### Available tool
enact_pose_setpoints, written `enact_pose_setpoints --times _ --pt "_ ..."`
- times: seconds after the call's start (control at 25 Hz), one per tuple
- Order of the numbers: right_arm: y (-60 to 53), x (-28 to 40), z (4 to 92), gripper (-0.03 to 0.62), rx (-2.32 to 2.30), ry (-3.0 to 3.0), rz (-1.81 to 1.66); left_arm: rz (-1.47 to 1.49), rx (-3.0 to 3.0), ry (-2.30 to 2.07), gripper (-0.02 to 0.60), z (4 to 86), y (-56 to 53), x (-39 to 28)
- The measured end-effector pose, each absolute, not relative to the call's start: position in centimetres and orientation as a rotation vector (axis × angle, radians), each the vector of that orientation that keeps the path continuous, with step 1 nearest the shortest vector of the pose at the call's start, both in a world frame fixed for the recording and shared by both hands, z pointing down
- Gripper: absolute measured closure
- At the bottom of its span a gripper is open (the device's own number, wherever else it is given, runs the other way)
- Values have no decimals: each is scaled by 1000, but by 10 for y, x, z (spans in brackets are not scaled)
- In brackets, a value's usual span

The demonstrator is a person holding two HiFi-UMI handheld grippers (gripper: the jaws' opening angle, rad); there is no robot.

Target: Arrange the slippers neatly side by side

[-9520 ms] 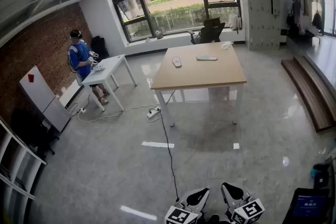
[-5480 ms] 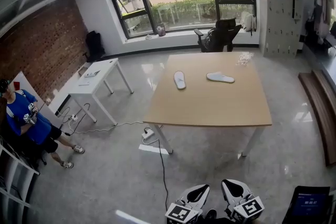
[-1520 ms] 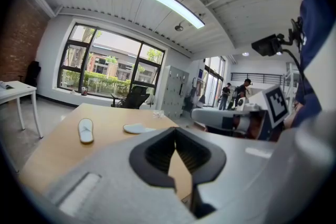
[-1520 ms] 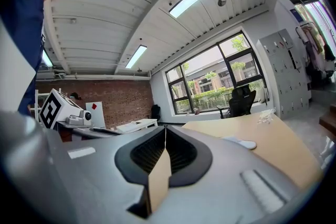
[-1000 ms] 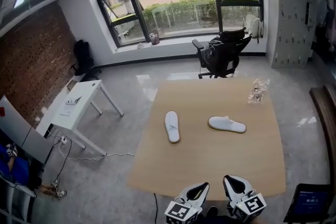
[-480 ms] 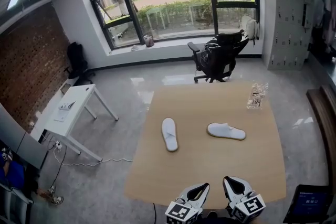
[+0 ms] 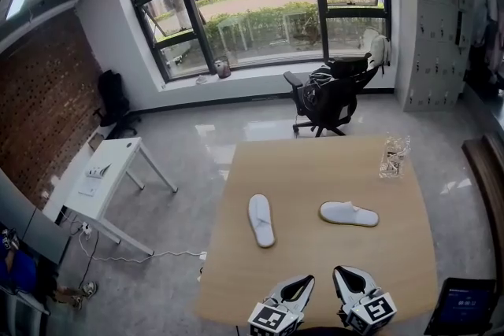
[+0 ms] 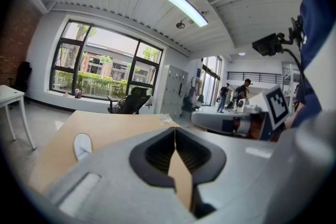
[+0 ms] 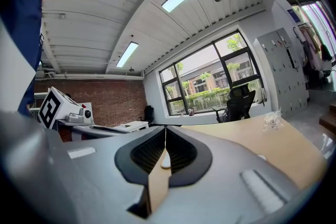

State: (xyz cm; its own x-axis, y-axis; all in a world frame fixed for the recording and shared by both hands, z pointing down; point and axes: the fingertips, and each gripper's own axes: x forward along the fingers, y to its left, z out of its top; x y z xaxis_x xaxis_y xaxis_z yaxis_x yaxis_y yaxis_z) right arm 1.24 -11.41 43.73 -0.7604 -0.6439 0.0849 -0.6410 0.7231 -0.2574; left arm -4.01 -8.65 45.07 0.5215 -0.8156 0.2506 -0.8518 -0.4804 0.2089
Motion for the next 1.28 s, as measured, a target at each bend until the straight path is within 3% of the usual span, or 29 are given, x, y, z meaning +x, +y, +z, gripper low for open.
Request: enact_pose_setpoints --times 1.08,1.28 --pt "-170 -13 484 582 -1427 2982 -543 65 2372 -1128 577 509 -157 -84" --pt "-198 -2 500 526 -1403 3022 -483 109 2362 -1171 575 509 -173 -95"
